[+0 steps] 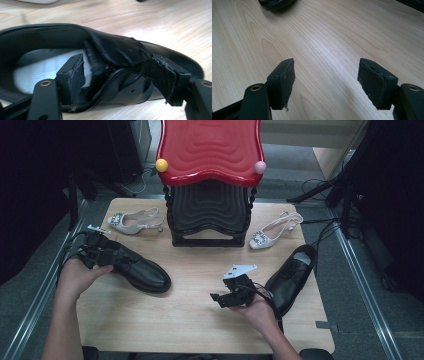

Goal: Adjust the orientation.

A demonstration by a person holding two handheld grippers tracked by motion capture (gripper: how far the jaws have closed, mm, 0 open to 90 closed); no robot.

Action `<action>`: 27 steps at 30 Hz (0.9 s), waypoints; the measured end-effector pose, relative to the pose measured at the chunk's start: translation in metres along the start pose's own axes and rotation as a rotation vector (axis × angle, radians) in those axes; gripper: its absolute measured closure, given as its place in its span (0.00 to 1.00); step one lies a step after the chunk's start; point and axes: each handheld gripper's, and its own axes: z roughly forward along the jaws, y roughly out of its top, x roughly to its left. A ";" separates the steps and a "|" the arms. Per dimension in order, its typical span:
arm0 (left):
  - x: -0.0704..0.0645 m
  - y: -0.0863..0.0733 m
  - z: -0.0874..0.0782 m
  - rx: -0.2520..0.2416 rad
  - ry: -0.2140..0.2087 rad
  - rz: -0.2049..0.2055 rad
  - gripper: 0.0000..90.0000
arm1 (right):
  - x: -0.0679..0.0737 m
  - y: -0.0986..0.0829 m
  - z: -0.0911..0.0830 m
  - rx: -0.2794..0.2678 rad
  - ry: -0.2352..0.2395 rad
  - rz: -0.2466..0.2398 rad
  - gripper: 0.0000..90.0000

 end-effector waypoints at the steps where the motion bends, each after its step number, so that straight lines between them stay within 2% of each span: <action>1: -0.001 0.000 0.006 0.012 -0.021 0.016 0.35 | 0.000 0.000 0.000 0.003 -0.003 -0.004 0.35; 2: -0.002 0.001 0.009 0.017 -0.015 0.024 0.36 | 0.001 -0.001 0.000 0.004 -0.005 -0.005 0.35; 3: -0.002 0.002 0.011 0.021 -0.030 0.027 0.36 | 0.001 -0.001 0.000 0.006 -0.007 -0.005 0.35; 8: 0.000 0.005 0.013 0.018 -0.067 0.008 0.42 | 0.003 -0.004 -0.001 0.015 -0.017 -0.006 0.35; 11: -0.002 0.005 0.012 0.019 -0.065 0.012 0.47 | 0.003 -0.006 -0.001 0.019 -0.023 -0.001 0.35; 13: -0.002 0.007 0.009 0.013 -0.080 -0.010 0.53 | 0.002 -0.007 -0.002 0.018 -0.027 0.001 0.35; 14: -0.002 0.007 0.006 0.005 -0.108 -0.022 0.57 | 0.002 -0.008 -0.002 0.016 -0.028 0.002 0.35; 15: -0.002 0.007 0.006 0.005 -0.108 -0.022 0.62 | 0.002 -0.008 -0.002 0.016 -0.028 0.002 0.35; 17: -0.002 0.007 0.003 -0.010 -0.139 -0.038 0.68 | 0.002 -0.009 -0.004 0.017 -0.034 0.003 0.35; 18: -0.003 0.008 0.002 -0.004 -0.143 -0.030 0.70 | 0.002 -0.009 -0.004 0.015 -0.035 0.000 0.35; 20: -0.006 0.010 0.000 -0.003 -0.142 -0.051 0.74 | 0.002 -0.010 -0.005 0.012 -0.038 0.009 0.35; 22: -0.007 0.010 -0.001 -0.005 -0.146 -0.049 0.78 | 0.002 -0.010 -0.006 0.012 -0.036 0.009 0.35; 23: -0.010 0.011 -0.003 -0.015 -0.155 -0.063 0.79 | 0.001 -0.010 -0.006 0.007 -0.040 0.003 0.35; 27: -0.017 0.012 -0.008 -0.038 -0.173 -0.071 0.83 | 0.000 -0.010 -0.007 0.005 -0.034 0.007 0.35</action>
